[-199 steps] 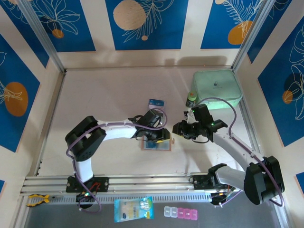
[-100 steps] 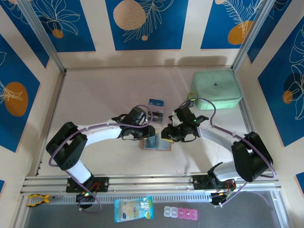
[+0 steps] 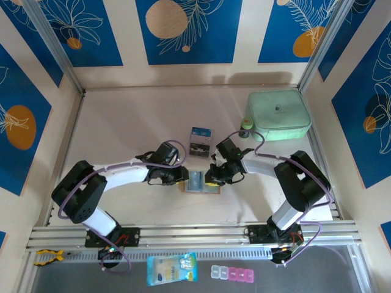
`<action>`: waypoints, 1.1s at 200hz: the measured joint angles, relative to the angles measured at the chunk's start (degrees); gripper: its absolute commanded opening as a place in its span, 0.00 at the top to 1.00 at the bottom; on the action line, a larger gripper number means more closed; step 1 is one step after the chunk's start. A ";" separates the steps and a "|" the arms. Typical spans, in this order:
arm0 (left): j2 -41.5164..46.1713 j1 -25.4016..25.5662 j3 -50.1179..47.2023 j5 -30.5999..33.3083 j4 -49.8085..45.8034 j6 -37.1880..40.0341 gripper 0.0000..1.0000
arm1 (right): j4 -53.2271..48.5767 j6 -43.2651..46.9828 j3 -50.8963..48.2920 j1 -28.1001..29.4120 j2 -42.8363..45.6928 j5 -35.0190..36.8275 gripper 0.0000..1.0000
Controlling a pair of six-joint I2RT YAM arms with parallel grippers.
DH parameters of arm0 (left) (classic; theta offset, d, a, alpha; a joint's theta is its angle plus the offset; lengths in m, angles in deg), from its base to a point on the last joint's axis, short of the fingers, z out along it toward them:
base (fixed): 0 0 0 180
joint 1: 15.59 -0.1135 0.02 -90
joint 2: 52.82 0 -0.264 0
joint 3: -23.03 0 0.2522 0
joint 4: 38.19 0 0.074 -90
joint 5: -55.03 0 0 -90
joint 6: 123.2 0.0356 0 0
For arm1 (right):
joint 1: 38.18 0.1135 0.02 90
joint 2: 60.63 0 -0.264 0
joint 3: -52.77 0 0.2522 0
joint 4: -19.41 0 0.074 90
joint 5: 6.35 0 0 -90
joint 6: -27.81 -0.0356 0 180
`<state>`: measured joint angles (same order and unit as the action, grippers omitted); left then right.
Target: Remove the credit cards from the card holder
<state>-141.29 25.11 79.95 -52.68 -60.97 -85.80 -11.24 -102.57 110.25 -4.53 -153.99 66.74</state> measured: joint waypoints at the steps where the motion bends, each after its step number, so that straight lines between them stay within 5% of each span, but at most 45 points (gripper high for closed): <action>1: 0.04 0.00 -0.02 0.00 0.00 0.00 0.72 | 0.00 0.04 0.02 0.00 -0.07 0.00 0.85; 105: 0.79 -0.44 -0.87 -0.07 -0.07 0.61 0.84 | -0.55 4.44 3.76 0.11 -4.20 -1.07 0.87; 220: -4.63 -0.48 2.67 -2.67 0.07 0.63 0.89 | -8.28 4.28 4.42 1.25 1.77 5.16 0.82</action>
<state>-145.92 24.63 82.62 -55.35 -60.91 -85.17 -19.52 -98.28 114.67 -3.29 -152.22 71.90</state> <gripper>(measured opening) 0.116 0.171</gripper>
